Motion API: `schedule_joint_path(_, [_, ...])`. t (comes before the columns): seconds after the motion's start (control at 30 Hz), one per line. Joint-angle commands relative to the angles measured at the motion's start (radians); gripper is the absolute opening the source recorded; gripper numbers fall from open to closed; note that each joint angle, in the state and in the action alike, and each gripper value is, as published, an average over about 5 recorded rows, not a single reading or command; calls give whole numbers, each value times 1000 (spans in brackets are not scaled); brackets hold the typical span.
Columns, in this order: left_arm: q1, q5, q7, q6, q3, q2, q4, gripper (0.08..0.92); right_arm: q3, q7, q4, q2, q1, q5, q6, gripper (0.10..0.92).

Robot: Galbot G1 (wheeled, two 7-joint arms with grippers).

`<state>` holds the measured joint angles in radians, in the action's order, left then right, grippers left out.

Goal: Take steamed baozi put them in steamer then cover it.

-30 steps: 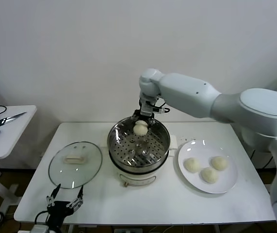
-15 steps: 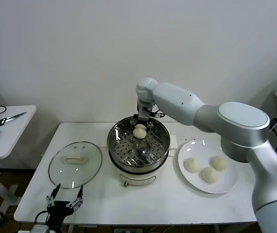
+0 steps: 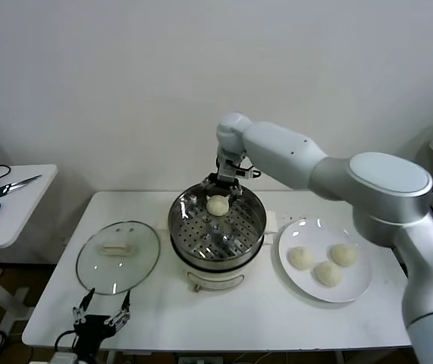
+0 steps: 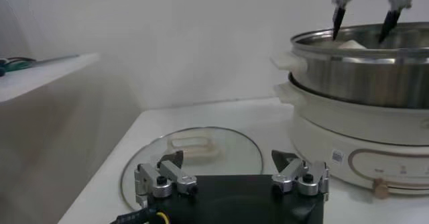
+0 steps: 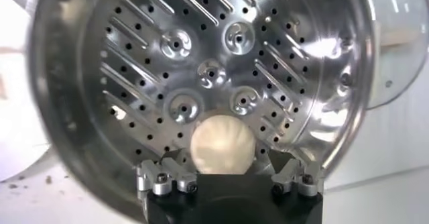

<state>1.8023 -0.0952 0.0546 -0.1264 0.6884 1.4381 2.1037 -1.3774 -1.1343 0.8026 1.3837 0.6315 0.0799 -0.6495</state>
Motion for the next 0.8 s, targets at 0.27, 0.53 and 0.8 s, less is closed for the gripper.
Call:
schedule_joint_path(0.27, [-4,4,1,-4,-2,0,1,823,-565,-77,432,-543,428,700,574,823])
schedule_joint_path(0.53, [-9,3,1,-5,-6,-3,0,823,-595,83,598,-718,327,651,800,823])
schedule_joint_path(0.8, [-12,5,1,-5,-13,-7,1,823,-421,198,572,-723,84,542,919,823])
